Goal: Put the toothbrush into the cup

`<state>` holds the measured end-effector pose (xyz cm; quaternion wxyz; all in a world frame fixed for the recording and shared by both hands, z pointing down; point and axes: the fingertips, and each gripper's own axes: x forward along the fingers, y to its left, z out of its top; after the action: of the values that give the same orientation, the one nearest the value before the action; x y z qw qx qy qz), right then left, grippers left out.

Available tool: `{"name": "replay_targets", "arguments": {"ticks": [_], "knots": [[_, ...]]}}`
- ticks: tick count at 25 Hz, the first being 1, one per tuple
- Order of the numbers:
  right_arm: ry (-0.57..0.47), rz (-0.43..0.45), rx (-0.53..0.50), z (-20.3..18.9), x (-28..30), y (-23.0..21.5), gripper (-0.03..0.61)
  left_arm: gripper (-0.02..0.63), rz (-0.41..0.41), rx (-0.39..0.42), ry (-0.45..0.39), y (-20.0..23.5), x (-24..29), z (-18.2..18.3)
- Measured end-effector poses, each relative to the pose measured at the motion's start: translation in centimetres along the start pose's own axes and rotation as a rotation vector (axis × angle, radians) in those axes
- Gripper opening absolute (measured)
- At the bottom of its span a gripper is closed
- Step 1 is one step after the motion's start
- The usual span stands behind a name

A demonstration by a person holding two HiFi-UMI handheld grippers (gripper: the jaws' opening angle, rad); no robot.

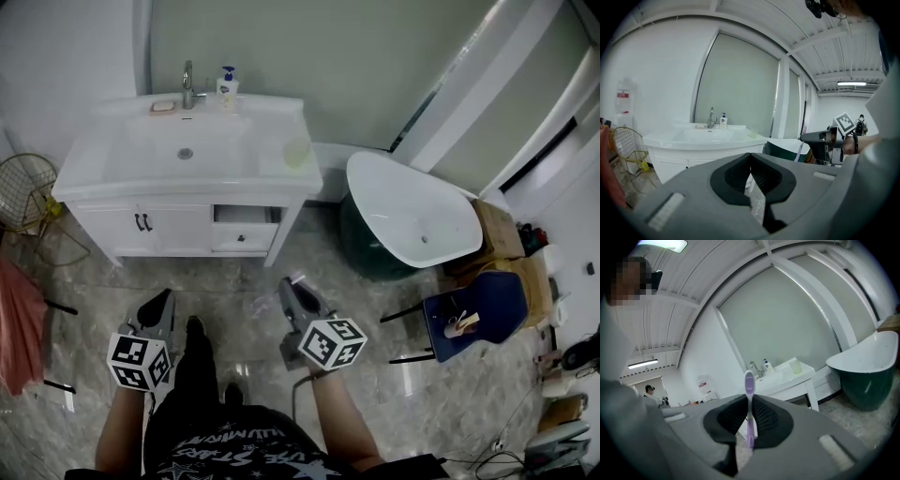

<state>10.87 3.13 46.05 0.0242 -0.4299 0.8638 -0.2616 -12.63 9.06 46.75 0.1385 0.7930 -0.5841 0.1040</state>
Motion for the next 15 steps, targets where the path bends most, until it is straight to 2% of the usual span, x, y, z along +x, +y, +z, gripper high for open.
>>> {"name": "replay_targets", "arguments": {"ticks": [6,15], "knots": [[0.014,-0.054,-0.014,1.3,4.4,-2.4,0.034,0.009,-0.066,-0.018,0.010,2.4,6.4,0.8],[-0.020,-0.134,-0.026,7.3,15.8,-6.0,0.034,0.009,-0.169,-0.038,0.014,8.6,18.8,5.9]]}}
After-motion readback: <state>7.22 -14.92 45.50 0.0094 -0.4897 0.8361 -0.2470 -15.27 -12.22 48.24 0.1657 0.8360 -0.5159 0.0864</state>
